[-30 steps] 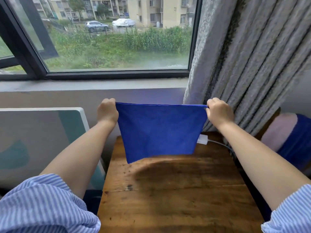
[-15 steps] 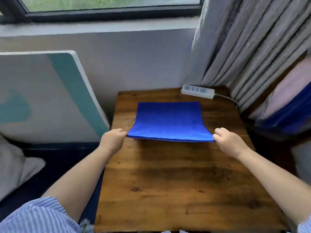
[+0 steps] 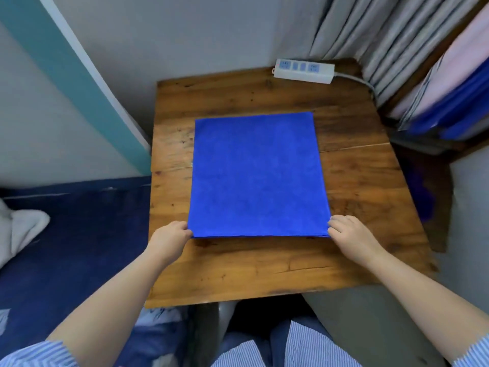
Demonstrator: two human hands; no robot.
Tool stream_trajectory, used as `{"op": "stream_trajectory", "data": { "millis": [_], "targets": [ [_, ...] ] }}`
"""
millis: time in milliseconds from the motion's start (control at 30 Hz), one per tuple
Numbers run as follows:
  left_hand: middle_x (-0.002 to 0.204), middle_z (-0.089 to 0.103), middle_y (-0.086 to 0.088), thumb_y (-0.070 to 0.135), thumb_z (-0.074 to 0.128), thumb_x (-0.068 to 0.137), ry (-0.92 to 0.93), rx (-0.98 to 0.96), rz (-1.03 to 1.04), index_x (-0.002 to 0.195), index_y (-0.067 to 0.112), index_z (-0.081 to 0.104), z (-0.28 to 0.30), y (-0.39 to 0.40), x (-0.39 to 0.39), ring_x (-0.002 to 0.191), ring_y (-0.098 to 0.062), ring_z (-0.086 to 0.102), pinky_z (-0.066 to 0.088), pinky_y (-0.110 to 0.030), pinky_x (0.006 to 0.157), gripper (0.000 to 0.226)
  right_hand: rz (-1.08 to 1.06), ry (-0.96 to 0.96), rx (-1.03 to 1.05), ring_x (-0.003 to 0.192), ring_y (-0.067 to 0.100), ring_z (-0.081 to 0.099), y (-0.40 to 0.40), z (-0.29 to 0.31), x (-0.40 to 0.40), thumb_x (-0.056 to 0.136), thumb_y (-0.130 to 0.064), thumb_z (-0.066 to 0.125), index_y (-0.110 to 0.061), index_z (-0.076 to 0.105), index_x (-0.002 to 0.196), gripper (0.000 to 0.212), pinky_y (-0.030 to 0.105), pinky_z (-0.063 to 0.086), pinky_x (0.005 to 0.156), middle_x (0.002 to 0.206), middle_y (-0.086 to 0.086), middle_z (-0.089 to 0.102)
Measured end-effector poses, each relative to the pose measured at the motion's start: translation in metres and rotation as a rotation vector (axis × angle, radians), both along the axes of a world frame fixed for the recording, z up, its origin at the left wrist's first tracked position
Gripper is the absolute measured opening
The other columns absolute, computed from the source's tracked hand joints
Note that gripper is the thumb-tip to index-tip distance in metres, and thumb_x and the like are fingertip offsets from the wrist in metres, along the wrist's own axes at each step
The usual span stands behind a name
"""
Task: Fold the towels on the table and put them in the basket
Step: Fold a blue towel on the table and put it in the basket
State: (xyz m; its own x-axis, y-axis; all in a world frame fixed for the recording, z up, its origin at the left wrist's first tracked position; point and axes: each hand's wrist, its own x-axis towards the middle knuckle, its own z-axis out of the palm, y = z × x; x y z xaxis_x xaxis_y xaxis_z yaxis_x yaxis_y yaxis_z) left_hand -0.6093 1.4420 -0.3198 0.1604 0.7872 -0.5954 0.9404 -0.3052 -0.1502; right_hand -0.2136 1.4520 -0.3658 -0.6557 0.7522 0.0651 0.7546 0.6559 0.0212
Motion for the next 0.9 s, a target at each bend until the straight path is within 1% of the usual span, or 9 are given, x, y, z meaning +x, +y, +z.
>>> {"op": "stream_trajectory", "data": {
  "millis": [133, 233, 367, 467, 567, 667, 767, 833, 900],
  "targets": [
    [0.119, 0.051, 0.002, 0.009, 0.042, 0.092, 0.031, -0.042, -0.028, 0.121, 0.02, 0.054, -0.02, -0.008, -0.003, 0.111, -0.018, 0.047, 0.042, -0.026, 0.071, 0.033, -0.064, -0.039, -0.059, 0.063, 0.029, 0.066, -0.008, -0.013, -0.003, 0.055, 0.003, 0.054, -0.006, 0.059, 0.053, 0.011, 0.029, 0.05, 0.051, 0.062, 0.01, 0.063],
    [0.118, 0.052, 0.002, 0.01, 0.043, 0.093, 0.028, -0.083, -0.025, 0.12, 0.02, 0.054, -0.031, -0.012, 0.002, 0.11, -0.018, 0.047, 0.039, -0.025, 0.069, 0.031, -0.148, -0.041, -0.091, 0.06, 0.03, 0.063, -0.016, -0.018, -0.007, 0.058, 0.003, 0.038, -0.006, 0.056, 0.055, 0.021, 0.033, 0.051, 0.059, 0.063, 0.01, 0.059],
    [0.111, 0.056, -0.001, 0.018, 0.043, 0.09, 0.004, -0.146, 0.103, 0.111, 0.017, 0.057, -0.034, -0.004, 0.009, 0.106, -0.021, 0.054, 0.046, -0.029, 0.072, 0.025, -0.303, -0.052, -0.083, 0.058, 0.027, 0.062, -0.021, -0.015, -0.021, 0.057, 0.002, 0.032, -0.008, 0.057, 0.052, 0.027, 0.045, 0.048, 0.082, 0.059, 0.007, 0.057],
    [0.097, 0.06, -0.001, 0.026, 0.042, 0.087, 0.038, -0.241, 0.143, 0.092, 0.014, 0.061, -0.031, 0.015, 0.018, 0.095, -0.023, 0.06, 0.041, -0.026, 0.063, 0.023, -0.394, 0.062, -0.13, 0.055, 0.029, 0.061, -0.009, -0.014, -0.029, 0.065, -0.008, 0.032, -0.006, 0.061, 0.06, 0.029, 0.034, 0.031, 0.072, 0.058, 0.008, 0.059],
    [0.075, 0.055, -0.003, 0.026, 0.04, 0.091, -0.042, -0.079, 0.277, 0.066, 0.009, 0.047, -0.025, 0.046, 0.033, 0.083, -0.028, 0.057, 0.04, -0.03, 0.062, 0.03, -0.393, 0.201, -0.171, 0.058, 0.03, 0.063, 0.023, -0.01, -0.047, 0.067, -0.013, 0.036, -0.004, 0.064, 0.071, 0.03, 0.03, 0.029, 0.065, 0.064, 0.01, 0.062],
    [0.098, 0.061, -0.016, 0.023, 0.033, 0.091, -0.325, 0.226, 0.435, 0.092, -0.001, 0.06, -0.035, 0.087, 0.056, 0.096, -0.034, 0.057, 0.042, -0.035, 0.065, 0.036, -0.381, 0.219, -0.207, 0.069, 0.03, 0.067, 0.078, -0.007, -0.079, 0.071, -0.015, 0.037, -0.002, 0.066, 0.079, 0.033, 0.031, 0.036, 0.075, 0.074, 0.012, 0.067],
    [0.108, 0.058, -0.024, 0.013, 0.028, 0.079, -0.563, 0.354, 0.526, 0.107, -0.007, 0.06, -0.043, 0.131, 0.081, 0.102, -0.039, 0.054, 0.047, -0.044, 0.07, 0.048, -0.413, 0.13, -0.261, 0.086, 0.035, 0.069, 0.135, -0.003, -0.115, 0.073, -0.017, 0.035, -0.001, 0.068, 0.089, 0.04, 0.046, 0.054, 0.078, 0.092, 0.016, 0.07],
    [0.131, 0.049, -0.019, 0.005, 0.029, 0.088, -0.556, 0.337, 0.552, 0.125, -0.001, 0.051, -0.05, 0.166, 0.095, 0.121, -0.035, 0.044, 0.044, -0.045, 0.086, 0.044, -0.421, 0.125, -0.292, 0.104, 0.037, 0.063, 0.171, -0.006, -0.133, 0.077, -0.02, 0.032, 0.0, 0.066, 0.103, 0.047, 0.055, 0.048, 0.085, 0.11, 0.018, 0.067],
    [0.144, 0.039, -0.018, 0.0, 0.034, 0.09, -0.584, 0.373, 0.551, 0.134, 0.0, 0.044, -0.061, 0.193, 0.102, 0.134, -0.032, 0.035, 0.036, -0.042, 0.103, 0.045, -0.439, 0.187, -0.39, 0.132, 0.034, 0.039, 0.2, -0.007, -0.148, 0.088, -0.027, 0.025, -0.001, 0.05, 0.128, 0.053, 0.051, 0.027, 0.109, 0.139, 0.016, 0.046]
  ]
}}
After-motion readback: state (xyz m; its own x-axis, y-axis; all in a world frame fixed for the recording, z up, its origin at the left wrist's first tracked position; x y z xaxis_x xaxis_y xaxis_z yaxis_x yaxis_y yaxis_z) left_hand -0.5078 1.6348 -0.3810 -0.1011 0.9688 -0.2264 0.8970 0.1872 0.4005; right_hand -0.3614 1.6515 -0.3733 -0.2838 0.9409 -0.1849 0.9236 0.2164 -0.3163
